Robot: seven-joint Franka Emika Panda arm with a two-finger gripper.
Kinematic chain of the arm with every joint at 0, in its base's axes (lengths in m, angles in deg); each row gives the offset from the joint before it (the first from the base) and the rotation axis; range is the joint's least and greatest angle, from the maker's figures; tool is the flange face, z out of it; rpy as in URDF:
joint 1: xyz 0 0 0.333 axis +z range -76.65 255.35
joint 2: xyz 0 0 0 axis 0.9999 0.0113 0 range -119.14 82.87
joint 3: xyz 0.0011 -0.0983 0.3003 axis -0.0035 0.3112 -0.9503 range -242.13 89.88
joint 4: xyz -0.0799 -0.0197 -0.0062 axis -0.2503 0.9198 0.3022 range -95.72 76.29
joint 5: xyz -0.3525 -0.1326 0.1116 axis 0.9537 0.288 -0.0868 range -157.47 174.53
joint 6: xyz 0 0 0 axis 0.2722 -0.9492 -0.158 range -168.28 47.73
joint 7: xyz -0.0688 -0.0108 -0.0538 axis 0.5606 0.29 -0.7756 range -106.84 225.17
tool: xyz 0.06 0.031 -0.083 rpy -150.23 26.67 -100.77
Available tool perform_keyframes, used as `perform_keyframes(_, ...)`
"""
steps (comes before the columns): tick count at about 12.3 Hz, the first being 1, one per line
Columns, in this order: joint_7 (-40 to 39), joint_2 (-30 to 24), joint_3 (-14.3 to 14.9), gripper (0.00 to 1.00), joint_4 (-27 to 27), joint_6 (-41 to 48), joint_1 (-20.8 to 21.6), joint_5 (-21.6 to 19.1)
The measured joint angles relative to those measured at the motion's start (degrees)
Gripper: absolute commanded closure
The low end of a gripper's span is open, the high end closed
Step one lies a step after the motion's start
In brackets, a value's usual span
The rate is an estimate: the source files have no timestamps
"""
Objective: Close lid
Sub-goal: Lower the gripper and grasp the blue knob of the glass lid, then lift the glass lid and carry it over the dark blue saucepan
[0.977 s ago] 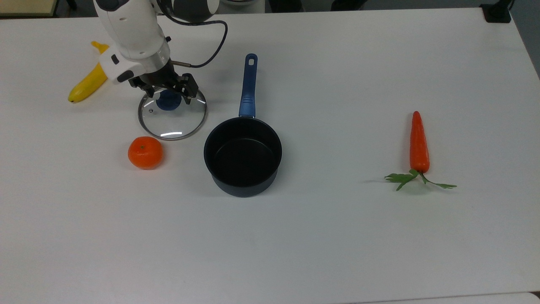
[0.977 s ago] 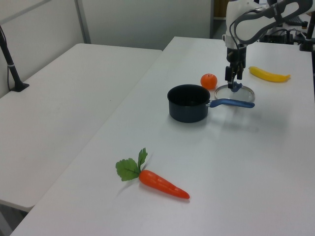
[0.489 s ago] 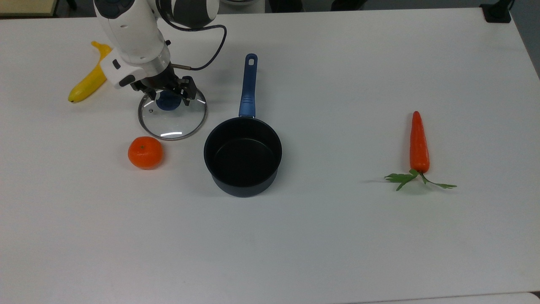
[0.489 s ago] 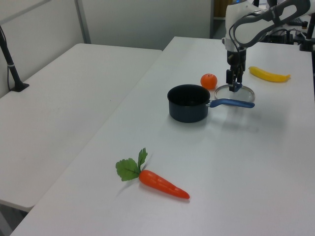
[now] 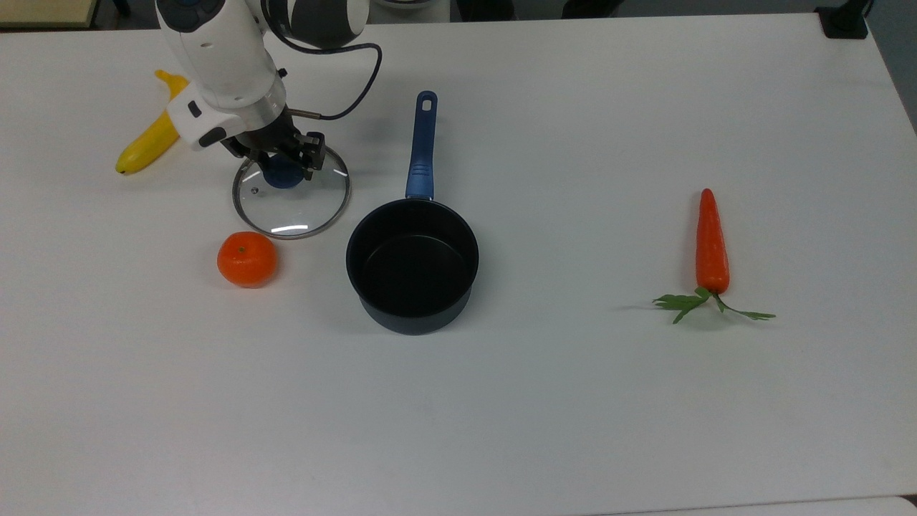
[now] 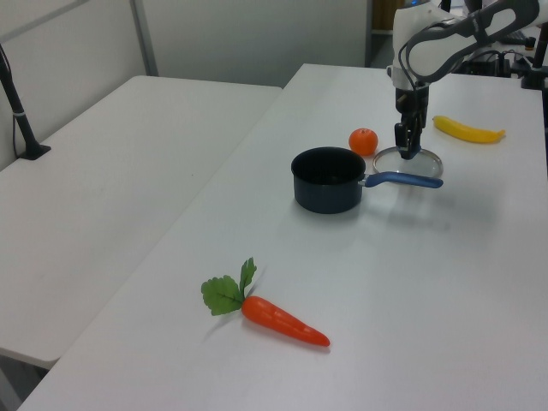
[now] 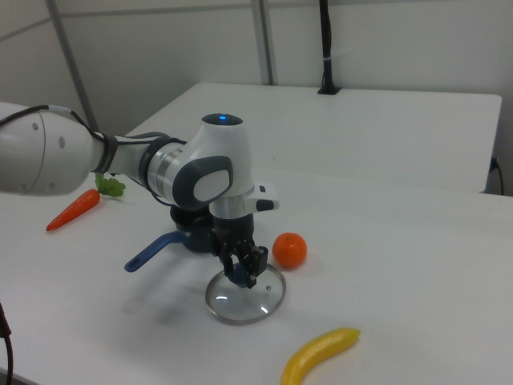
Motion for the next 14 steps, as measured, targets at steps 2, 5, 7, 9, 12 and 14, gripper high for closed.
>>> perform_keyframes(2,0.0,0.0,0.0,0.70,0.0,0.0,0.0,0.0)
perform_keyframes(5,0.0,-0.2,0.0,0.73,0.2,0.0,0.0,0.0)
perform_keyframes(7,0.0,-1.7,0.3,0.73,1.8,3.7,0.0,0.0)
perform_keyframes(9,0.0,-3.8,1.8,0.73,8.0,13.0,0.0,-0.6)
perform_keyframes(12,2.3,-4.1,2.0,0.73,14.6,16.7,0.7,-2.6)
perform_keyframes(14,6.7,-1.8,1.9,0.73,17.2,16.8,3.3,-2.7)
